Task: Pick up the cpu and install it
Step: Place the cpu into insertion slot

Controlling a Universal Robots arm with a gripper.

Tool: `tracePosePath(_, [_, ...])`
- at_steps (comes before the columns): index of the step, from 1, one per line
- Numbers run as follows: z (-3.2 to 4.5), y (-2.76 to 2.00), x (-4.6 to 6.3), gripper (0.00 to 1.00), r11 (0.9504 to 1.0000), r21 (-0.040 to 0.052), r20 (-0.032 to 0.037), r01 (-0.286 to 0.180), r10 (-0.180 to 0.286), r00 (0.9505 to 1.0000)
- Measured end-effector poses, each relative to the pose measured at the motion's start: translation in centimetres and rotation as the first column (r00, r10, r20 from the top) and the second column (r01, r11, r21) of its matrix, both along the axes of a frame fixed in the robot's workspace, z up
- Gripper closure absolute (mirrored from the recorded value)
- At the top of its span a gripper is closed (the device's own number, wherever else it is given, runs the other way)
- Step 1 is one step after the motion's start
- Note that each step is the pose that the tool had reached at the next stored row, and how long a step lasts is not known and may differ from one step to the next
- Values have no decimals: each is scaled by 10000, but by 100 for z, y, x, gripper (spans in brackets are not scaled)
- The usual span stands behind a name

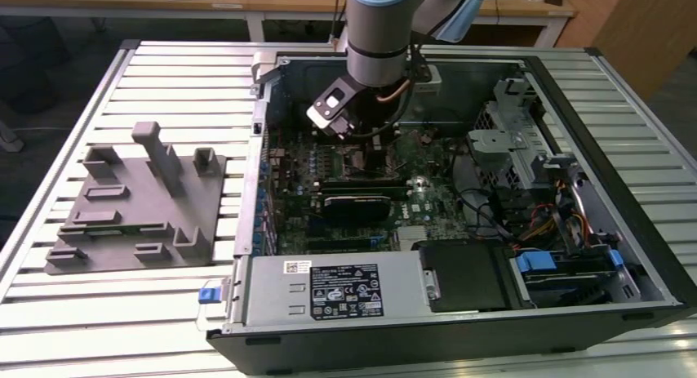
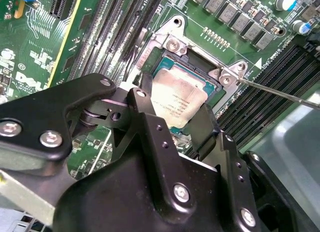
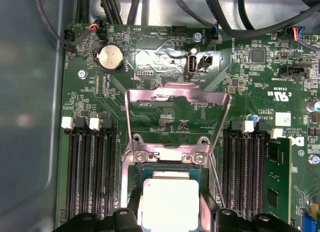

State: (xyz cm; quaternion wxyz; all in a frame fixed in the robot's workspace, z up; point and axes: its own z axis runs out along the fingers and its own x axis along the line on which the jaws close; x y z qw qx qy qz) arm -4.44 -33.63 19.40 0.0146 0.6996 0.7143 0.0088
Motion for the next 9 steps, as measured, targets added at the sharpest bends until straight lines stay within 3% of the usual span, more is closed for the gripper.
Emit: tracePosePath(9, [-12, 0, 0, 45, 10000, -1, -1, -7, 7, 10000])
